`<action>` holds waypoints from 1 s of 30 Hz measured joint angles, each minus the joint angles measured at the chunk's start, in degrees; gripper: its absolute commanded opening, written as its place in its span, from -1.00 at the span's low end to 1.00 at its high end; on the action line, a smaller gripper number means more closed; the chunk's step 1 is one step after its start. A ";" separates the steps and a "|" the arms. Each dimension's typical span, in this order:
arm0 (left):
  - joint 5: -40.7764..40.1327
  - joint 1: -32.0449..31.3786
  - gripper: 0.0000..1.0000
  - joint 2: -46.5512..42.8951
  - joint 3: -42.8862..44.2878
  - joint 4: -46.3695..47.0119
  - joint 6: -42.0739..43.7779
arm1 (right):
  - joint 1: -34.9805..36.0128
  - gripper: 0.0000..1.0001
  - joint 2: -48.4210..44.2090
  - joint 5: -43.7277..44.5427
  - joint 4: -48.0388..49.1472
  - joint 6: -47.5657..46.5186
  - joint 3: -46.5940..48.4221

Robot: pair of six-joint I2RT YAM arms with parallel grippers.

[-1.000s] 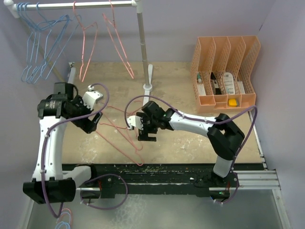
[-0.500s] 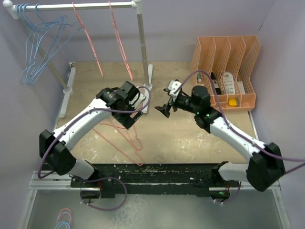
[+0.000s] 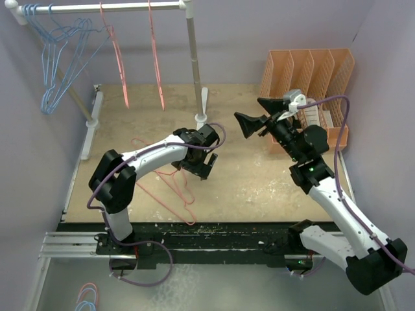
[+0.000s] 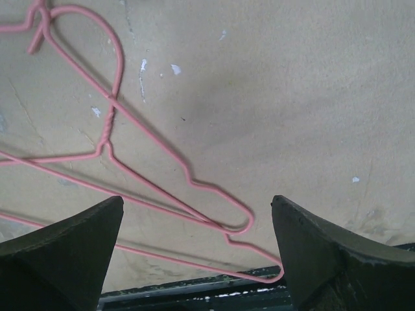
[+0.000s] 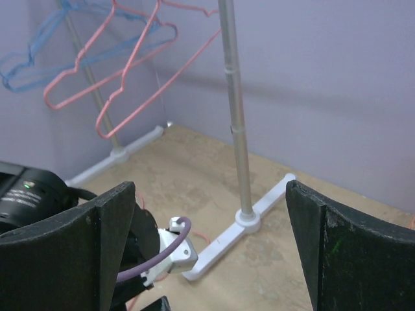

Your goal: Organize the hangers

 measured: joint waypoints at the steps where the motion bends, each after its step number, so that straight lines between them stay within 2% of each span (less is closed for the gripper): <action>1: -0.22 -0.24 0.88 0.17 -0.31 0.15 -2.19 | 0.00 0.99 -0.83 0.70 0.33 0.70 0.00; 4: -0.76 1.27 0.72 -0.48 -2.23 1.25 -7.06 | -0.26 0.99 -2.38 1.40 1.77 2.67 0.00; 7: 0.11 5.22 0.40 -2.29 -7.34 2.95 -13.11 | -0.37 0.99 -2.10 1.40 2.45 4.15 0.00; 12: -0.04 8.57 0.33 -4.83 -14.01 4.26 -21.81 | -0.59 0.99 -0.39 1.44 2.40 5.07 0.00; 23: 3.96 7.28 0.23 -1.51 -11.63 9.27 -31.91 | -1.29 0.99 3.91 1.27 2.86 5.75 0.00; 26: 4.46 7.32 0.12 -0.37 -11.72 10.43 -33.53 | -1.60 0.99 4.20 1.18 2.89 5.86 0.00; 30: 4.94 7.39 -0.18 2.64 -11.45 11.13 -34.77 | -1.99 0.99 3.82 1.18 2.93 5.86 0.00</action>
